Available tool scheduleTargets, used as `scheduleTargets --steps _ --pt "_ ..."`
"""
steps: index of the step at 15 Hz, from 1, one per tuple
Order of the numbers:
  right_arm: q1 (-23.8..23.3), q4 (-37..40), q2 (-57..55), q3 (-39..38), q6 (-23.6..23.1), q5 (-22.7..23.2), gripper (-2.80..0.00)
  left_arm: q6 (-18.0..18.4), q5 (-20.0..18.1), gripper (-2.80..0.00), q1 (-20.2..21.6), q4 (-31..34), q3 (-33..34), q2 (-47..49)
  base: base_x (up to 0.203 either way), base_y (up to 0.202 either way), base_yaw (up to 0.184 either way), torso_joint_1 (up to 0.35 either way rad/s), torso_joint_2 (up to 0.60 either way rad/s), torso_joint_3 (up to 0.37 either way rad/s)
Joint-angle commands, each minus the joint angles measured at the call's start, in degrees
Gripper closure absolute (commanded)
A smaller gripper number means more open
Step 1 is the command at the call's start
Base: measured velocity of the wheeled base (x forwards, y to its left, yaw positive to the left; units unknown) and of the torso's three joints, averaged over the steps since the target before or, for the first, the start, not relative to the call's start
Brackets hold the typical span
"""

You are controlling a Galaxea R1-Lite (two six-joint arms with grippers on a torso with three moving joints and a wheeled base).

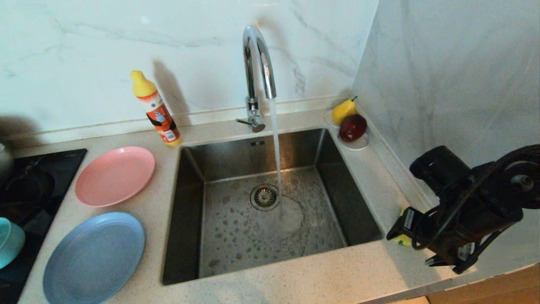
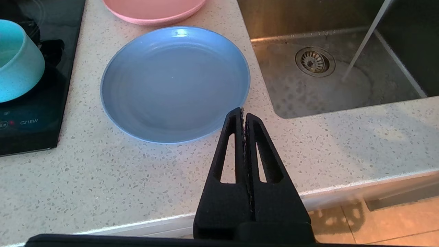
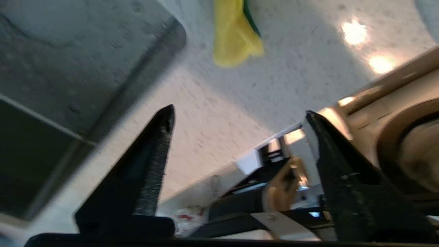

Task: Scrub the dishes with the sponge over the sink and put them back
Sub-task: Pick up a bowl and the sponge

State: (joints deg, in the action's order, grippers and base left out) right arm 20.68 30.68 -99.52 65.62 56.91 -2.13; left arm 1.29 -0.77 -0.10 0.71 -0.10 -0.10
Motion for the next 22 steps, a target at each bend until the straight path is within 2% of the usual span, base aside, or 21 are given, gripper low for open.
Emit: scheduleTargets --steps 1,6,13,17,22 --pt "-1.12 -1.0 -2.3 1.18 1.6 1.35 -2.8 0.03 -0.02 0.0 0.01 0.0 0.01 0.1 0.0 0.0 0.0 0.0 0.0 0.0" --pt "-4.71 -1.68 -6.75 4.61 1.82 3.73 -2.8 0.03 -0.02 0.0 0.01 0.0 0.01 0.1 0.0 0.0 0.0 0.0 0.0 0.0" --pt "-5.66 -1.59 -10.53 11.13 1.87 3.93 -2.8 0.03 -0.02 0.0 0.01 0.0 0.01 0.1 0.0 0.0 0.0 0.0 0.0 0.0" --pt "-7.9 -1.09 -12.44 15.02 1.81 3.72 -2.8 0.03 0.05 0.0 0.01 0.0 0.01 0.1 0.0 0.0 0.0 0.0 0.0 0.0" --pt "-8.73 -0.98 -12.69 15.5 1.63 3.36 -2.8 0.03 -0.02 0.0 0.01 0.0 0.01 0.1 0.0 0.0 0.0 0.0 0.0 0.0"
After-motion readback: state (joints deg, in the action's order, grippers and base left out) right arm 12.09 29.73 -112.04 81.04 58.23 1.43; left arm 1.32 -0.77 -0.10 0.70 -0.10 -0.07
